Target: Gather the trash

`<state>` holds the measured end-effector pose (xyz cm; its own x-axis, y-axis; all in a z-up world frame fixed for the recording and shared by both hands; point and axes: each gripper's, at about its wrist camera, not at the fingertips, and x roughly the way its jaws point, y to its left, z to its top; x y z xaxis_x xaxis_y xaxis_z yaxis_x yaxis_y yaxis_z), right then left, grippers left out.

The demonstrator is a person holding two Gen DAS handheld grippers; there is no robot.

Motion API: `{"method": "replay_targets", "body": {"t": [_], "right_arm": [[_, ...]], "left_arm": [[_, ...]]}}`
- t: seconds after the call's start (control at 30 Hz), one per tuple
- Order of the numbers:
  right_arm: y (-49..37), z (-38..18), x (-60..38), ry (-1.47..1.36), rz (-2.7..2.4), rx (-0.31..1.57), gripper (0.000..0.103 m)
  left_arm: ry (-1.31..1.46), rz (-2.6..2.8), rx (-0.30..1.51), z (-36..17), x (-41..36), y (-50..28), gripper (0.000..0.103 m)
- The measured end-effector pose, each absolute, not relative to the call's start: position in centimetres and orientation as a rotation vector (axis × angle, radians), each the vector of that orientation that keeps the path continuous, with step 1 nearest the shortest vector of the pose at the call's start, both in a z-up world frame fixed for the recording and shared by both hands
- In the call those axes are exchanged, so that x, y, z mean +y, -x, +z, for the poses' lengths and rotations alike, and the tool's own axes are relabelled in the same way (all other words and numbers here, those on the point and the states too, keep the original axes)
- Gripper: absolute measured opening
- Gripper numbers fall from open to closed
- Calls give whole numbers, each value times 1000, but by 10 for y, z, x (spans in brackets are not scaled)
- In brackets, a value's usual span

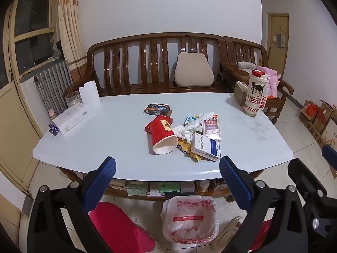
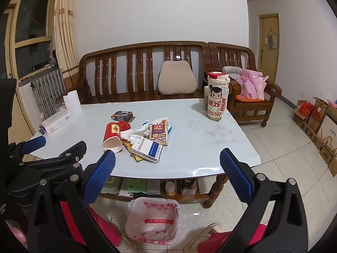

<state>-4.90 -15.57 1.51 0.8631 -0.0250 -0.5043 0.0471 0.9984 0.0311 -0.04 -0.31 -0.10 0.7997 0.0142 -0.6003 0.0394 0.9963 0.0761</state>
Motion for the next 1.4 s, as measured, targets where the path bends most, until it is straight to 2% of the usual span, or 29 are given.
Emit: {"method": "replay_targets", "body": {"t": [1.4], "right_arm": [[48, 14, -156, -48, -43, 536, 97]], "left_arm": [[-54, -1, 654, -2, 4, 0, 96]]}}
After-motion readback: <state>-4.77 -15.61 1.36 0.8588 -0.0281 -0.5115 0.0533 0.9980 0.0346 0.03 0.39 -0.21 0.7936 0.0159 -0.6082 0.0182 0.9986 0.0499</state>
